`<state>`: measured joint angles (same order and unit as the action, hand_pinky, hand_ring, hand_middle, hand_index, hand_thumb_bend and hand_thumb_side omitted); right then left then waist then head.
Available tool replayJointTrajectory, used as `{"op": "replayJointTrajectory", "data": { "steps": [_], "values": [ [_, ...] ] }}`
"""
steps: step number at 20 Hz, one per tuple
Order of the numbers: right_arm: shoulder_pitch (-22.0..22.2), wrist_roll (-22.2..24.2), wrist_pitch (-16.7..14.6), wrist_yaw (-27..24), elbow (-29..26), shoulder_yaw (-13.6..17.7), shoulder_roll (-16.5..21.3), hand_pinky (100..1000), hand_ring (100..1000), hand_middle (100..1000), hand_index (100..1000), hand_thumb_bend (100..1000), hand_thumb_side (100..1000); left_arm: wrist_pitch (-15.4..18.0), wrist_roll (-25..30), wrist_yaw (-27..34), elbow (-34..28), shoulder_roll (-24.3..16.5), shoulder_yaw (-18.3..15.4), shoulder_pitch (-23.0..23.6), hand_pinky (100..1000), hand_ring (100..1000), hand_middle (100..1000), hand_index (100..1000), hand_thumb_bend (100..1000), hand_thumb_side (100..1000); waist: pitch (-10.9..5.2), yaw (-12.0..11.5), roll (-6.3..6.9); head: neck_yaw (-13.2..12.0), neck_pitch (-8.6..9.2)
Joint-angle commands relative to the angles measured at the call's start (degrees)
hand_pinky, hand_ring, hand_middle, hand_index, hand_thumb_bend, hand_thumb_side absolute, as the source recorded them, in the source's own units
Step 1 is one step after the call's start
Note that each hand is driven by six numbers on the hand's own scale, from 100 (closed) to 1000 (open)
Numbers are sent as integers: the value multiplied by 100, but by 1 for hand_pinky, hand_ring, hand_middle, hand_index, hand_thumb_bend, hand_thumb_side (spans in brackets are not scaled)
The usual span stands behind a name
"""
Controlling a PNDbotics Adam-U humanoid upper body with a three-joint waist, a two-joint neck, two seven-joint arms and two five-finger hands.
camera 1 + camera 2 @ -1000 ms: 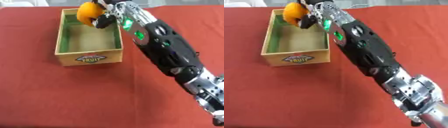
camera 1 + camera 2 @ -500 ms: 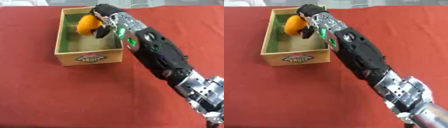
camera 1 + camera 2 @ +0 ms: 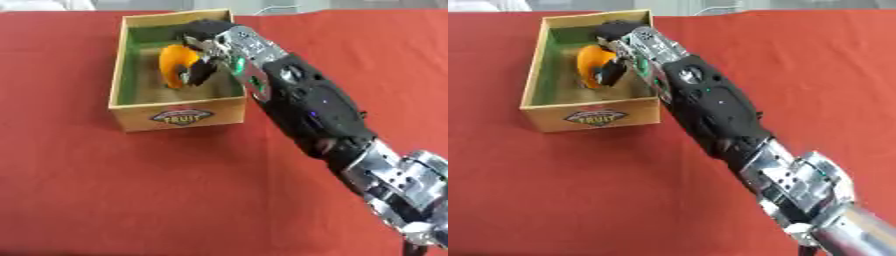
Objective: Pick up objects on the table and place them in the box.
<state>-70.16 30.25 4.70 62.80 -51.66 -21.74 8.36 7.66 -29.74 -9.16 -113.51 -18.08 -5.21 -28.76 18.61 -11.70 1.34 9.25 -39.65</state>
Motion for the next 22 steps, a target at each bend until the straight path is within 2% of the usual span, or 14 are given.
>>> {"op": "replayJointTrajectory", "data": {
  "steps": [1,5,11,12,16,22],
  "values": [
    [-192,78,-64,176,-124,87,18,873,926,869,1000,231,533,13,6,15,-108,-59,-15,-72,599,604,690,825,123,902,-121,-4,24,9,24],
    [-255,38,-54,287,-230,177,28,872,923,867,1000,229,536,8,12,13,-108,-64,-14,-68,599,604,690,825,122,902,-141,6,31,1,14],
    [-348,-53,28,38,-759,256,224,862,906,839,1000,140,507,9,12,-5,-108,-80,-21,-52,599,605,690,825,123,902,-180,48,33,-44,-24],
    [-370,-91,35,-36,-883,259,301,855,898,829,1000,100,492,10,7,-10,-108,-84,-26,-45,599,605,690,825,123,902,-189,62,32,-61,-33],
    [-346,-345,-20,-359,-1413,267,723,844,880,797,1000,100,469,12,-21,-33,-108,-107,-49,-18,600,605,690,825,123,902,-207,126,18,-144,-65],
    [-20,-849,-249,-869,-2243,282,1452,827,852,752,1000,100,434,11,-51,-61,-108,-123,-71,11,600,605,690,824,123,902,-225,190,21,-231,-85]
  ]
}}
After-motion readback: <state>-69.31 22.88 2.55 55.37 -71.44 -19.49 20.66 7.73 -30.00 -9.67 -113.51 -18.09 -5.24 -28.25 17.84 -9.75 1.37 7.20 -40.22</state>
